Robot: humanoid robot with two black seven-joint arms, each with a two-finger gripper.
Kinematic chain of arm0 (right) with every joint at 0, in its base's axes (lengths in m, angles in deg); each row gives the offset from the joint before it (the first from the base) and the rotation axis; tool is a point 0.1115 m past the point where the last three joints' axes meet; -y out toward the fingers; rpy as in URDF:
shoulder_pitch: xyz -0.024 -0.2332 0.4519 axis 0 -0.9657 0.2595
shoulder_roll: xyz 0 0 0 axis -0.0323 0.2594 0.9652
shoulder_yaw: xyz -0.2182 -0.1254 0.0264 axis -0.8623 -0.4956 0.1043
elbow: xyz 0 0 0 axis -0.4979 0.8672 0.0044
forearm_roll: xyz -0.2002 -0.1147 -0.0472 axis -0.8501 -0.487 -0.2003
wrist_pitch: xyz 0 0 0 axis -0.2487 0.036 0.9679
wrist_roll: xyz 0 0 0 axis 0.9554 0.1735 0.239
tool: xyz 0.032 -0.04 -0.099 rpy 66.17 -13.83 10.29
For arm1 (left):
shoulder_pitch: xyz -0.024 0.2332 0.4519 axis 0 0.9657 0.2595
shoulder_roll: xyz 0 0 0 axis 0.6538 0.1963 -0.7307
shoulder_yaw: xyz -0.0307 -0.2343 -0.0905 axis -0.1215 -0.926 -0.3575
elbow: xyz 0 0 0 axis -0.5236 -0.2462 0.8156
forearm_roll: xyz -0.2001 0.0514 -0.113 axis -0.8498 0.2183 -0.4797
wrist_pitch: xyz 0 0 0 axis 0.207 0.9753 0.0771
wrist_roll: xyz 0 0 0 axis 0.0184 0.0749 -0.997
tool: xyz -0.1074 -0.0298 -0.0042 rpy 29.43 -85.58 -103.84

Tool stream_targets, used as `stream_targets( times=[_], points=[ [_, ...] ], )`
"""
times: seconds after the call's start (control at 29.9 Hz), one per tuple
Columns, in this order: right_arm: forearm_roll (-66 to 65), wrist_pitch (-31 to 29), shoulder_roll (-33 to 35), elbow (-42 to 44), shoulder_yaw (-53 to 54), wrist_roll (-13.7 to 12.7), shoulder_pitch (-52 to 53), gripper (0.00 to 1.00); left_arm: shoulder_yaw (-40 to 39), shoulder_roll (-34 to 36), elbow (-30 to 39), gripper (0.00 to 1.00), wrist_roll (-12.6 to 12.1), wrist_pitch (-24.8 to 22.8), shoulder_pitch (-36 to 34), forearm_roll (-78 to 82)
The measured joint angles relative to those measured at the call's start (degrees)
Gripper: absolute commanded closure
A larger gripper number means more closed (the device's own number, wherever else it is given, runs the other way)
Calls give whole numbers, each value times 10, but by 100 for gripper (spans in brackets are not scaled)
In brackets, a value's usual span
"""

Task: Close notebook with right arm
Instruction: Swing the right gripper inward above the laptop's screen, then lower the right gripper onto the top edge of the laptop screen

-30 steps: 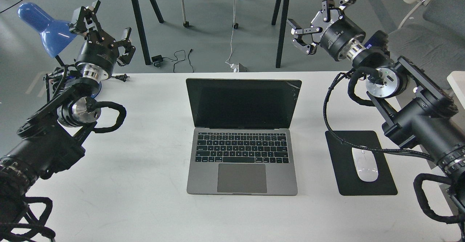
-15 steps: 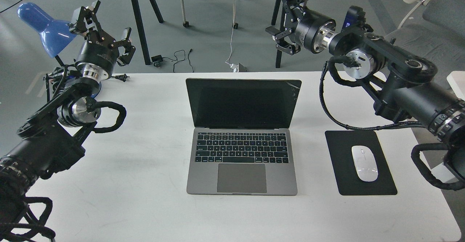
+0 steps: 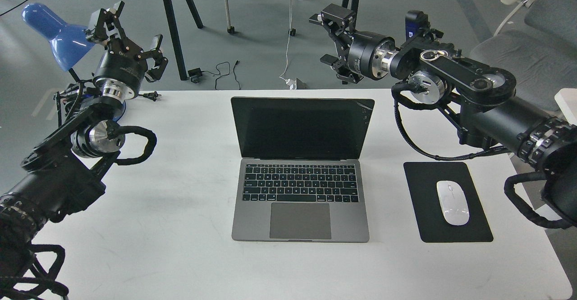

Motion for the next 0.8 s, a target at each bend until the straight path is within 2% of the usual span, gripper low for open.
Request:
stream_targets(
  times=[0.64,0.8],
  points=[
    [-12,-7,3,-7,-73,0,3,0,0,0,0,0,0,0,0,0],
    [-11,-27,4,-11,-76,0,4,0,0,0,0,0,0,0,0,0]
  ],
)
